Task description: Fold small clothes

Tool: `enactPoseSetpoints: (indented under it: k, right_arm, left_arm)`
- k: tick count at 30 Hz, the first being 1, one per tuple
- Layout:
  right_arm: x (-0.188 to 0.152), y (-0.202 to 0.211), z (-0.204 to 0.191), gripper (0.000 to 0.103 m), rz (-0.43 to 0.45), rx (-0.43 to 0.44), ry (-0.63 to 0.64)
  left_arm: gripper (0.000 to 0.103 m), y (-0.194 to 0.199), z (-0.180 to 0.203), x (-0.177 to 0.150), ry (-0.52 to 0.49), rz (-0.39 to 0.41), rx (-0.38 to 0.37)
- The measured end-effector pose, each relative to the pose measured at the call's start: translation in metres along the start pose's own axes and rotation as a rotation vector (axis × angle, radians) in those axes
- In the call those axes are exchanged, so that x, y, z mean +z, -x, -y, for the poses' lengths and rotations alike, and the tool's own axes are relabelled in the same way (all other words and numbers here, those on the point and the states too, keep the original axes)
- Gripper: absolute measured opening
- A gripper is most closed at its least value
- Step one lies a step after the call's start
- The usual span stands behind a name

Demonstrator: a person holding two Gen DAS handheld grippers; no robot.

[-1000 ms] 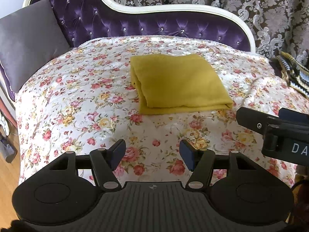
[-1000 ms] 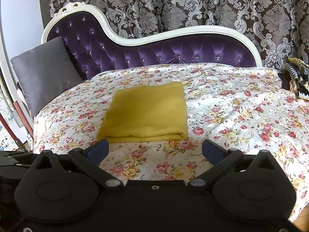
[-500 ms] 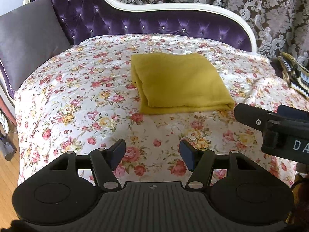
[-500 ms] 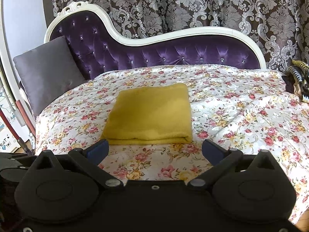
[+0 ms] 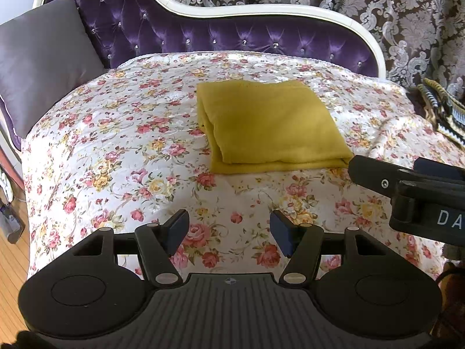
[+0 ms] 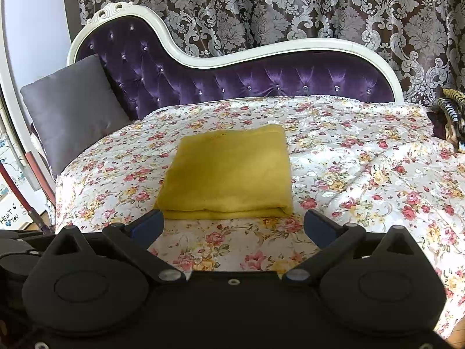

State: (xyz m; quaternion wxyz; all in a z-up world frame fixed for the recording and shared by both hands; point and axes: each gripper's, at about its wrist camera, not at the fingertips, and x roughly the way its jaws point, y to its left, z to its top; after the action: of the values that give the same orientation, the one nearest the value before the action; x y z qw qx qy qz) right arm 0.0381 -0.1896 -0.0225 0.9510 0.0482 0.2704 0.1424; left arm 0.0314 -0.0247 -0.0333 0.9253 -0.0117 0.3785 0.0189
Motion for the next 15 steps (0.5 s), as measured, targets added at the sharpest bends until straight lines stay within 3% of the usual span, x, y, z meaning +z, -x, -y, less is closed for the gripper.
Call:
enactPoseSetpoints:
  k: [15]
  right_arm:
    - [-0.0028, -0.0027, 0.0006, 0.102, -0.012, 0.006, -0.013]
  left_arm:
    - [0.06, -0.0007, 0.0004, 0.0, -0.003, -0.001, -0.003]
